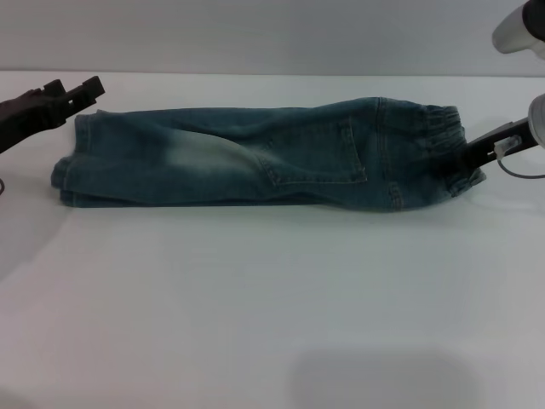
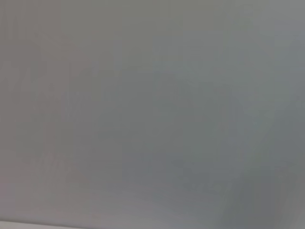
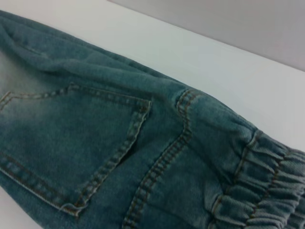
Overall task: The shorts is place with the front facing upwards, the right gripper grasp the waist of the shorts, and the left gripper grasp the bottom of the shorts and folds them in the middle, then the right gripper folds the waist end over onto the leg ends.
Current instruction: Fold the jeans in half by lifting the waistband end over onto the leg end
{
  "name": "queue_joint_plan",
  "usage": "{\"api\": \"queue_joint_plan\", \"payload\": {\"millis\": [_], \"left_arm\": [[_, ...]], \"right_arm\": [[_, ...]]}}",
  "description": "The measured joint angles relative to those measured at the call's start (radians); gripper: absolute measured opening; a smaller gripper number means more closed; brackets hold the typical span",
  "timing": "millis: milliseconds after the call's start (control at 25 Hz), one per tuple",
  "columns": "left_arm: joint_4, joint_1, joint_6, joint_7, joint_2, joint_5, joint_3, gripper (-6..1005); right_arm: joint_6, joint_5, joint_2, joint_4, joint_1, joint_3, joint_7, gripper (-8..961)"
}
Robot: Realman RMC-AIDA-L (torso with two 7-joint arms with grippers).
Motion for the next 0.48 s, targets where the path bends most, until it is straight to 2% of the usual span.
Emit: {"api": "queue_joint_plan", "payload": {"millis": [160,360,480], "left_arm": [[0.0,0.005,0.001,-0.001,0.0,-0.012,0.0,812],[0.0,0.007,0.003,-0.002,0.0,-0.019,0.0,812],[0.0,0.007,0.004,0.002,0.0,-0.023,0.003,812]], "right_arm": [[0.024,0.001,0.007,0.004,-0.005,0.0,-0.016,524],[0.053,0.001,0.014,0.005,-0.013,-0.002,-0.041,289],[0.07,0.01,0.018,0.004,-0.017,-0.002,-0.053,189]]}}
